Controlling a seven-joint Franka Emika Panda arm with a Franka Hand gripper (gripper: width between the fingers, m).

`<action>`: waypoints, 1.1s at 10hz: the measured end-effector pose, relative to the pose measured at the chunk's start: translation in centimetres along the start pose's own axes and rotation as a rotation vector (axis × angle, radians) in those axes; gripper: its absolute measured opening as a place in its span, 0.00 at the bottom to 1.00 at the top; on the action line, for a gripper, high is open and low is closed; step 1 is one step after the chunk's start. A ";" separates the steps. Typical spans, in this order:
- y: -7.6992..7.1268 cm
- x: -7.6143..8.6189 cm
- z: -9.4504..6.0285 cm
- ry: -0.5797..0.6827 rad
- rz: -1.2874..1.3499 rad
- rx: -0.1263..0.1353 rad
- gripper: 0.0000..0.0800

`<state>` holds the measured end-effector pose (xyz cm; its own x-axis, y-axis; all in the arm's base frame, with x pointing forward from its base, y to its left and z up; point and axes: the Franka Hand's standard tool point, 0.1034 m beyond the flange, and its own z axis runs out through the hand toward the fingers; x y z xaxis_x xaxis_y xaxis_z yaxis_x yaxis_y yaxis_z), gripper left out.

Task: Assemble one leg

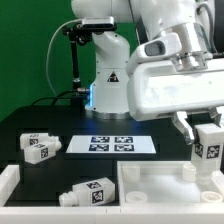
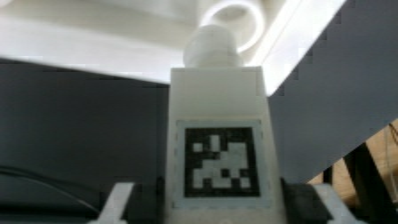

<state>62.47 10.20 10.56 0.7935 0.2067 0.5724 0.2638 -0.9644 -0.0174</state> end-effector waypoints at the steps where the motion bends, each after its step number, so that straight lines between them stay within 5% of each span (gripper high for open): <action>1: 0.2 0.0 -0.1 -0.005 0.001 0.000 0.36; 11: 0.1 0.2 1.5 0.028 0.008 -0.005 0.36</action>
Offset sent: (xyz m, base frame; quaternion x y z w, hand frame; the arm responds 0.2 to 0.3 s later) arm -0.0014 0.0024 -0.0105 -0.0181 0.0610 -0.0179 0.9978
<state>63.51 10.44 9.42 0.7799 0.1941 0.5951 0.2544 -0.9669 -0.0180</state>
